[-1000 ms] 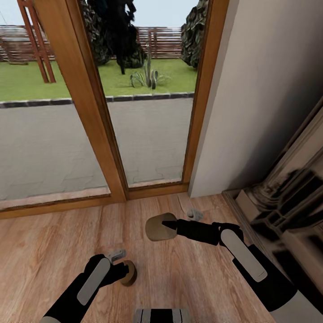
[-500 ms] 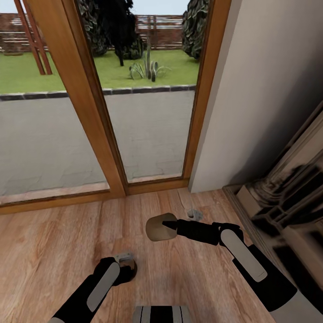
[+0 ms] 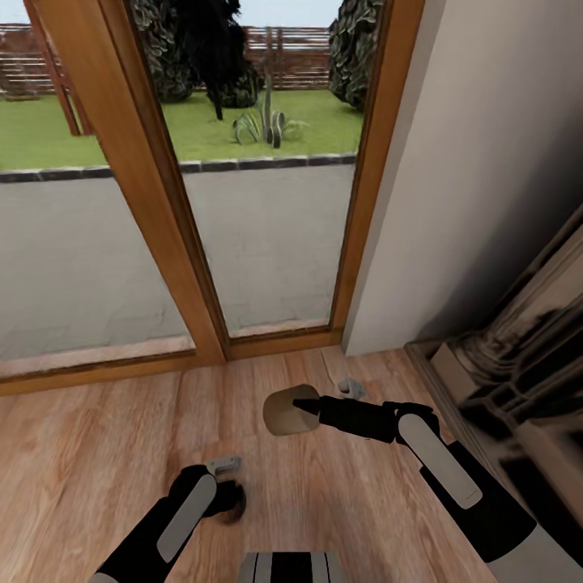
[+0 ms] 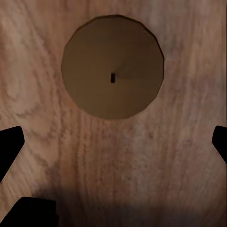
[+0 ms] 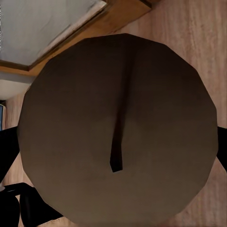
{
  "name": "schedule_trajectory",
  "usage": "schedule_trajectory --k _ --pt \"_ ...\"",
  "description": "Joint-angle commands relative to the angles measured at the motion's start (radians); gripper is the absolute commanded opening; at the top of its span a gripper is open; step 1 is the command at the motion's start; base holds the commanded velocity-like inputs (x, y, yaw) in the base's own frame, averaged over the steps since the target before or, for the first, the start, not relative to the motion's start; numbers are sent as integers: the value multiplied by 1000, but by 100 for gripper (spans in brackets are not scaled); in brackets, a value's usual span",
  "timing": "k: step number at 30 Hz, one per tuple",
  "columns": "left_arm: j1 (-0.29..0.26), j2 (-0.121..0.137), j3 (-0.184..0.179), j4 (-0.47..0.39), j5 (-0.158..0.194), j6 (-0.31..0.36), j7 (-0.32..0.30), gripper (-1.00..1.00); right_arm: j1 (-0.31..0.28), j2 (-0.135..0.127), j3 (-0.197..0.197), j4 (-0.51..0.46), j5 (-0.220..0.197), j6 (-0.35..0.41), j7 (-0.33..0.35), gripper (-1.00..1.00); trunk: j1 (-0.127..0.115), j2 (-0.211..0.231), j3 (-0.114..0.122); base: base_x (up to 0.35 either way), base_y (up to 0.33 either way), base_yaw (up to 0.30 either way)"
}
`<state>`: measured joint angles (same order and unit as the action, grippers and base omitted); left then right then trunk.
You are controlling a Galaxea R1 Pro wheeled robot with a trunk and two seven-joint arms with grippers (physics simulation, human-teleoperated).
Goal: Place each of the two pumpkins and all three candles from the living room inside a cabinet in the living room (use any cabinet), then make sure every cabinet is closed, and position the cauldron so it is next to a table in the living room.
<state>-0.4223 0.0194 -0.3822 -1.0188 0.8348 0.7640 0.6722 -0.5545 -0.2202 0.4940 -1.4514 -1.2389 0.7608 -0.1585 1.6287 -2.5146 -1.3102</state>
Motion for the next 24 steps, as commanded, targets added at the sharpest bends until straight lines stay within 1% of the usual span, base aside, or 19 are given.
schedule_trajectory --k 1,8,13,24 --pt "-1 1 -3 -1 10 0 10 100 -1 -1 2 -1 -11 0 -10 -100 0 0 -1 161 30 0" --pt "-1 1 -2 -1 10 0 10 100 -1 -1 2 -1 -11 0 -10 -100 0 0 -1 239 130 0" --pt "0 1 -1 -1 10 0 10 100 -1 -1 2 -1 -11 0 -10 -100 0 0 -1 158 81 0" --pt "-1 1 -1 -1 10 0 10 100 -1 -1 2 -1 -11 0 -10 -100 0 0 -1 29 17 0"
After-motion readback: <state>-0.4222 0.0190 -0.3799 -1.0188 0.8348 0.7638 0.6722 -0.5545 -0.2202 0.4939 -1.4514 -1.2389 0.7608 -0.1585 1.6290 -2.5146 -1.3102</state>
